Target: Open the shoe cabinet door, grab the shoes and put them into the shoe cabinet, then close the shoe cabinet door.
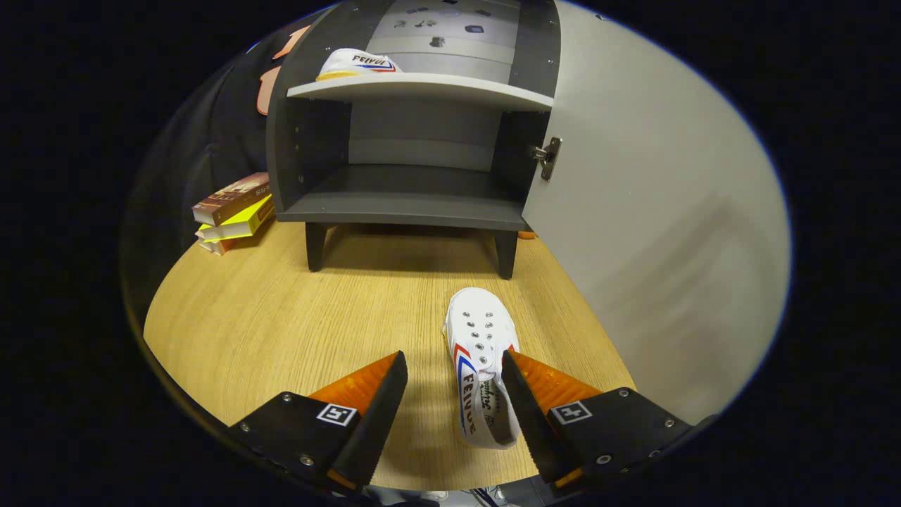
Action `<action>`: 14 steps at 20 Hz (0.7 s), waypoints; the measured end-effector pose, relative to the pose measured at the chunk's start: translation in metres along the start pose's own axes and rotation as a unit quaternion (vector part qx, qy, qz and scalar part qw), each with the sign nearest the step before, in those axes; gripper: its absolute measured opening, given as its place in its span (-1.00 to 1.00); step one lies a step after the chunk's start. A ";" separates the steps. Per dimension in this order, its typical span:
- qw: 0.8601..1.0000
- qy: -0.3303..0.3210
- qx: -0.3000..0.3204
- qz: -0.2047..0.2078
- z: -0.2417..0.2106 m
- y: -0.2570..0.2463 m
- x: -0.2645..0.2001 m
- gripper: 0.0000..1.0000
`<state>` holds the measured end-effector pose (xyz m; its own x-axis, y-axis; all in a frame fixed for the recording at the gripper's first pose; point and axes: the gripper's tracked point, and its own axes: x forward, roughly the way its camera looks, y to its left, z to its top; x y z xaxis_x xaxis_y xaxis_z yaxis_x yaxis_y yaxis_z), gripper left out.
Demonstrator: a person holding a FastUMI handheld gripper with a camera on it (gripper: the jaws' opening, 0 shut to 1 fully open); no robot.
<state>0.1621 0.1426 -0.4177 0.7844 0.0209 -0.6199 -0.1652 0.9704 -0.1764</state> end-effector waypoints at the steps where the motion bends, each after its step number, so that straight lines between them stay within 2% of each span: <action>1: 1.000 0.007 -0.001 0.001 -0.004 0.001 0.006 0.70; 3: 1.000 0.025 -0.005 0.005 -0.015 0.002 0.018 0.68; 5: 0.999 0.037 -0.003 0.000 -0.024 0.000 0.027 0.58; 9: 0.998 0.061 0.011 0.001 -0.038 -0.001 0.042 0.16; 12: 0.997 0.070 0.012 -0.002 -0.043 -0.006 0.047 -0.23; 14: 0.997 0.075 0.022 0.010 -0.044 -0.006 0.048 -0.45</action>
<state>0.1741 0.1268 -0.4798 0.6822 0.0073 -0.7311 -0.1508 0.9799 -0.1309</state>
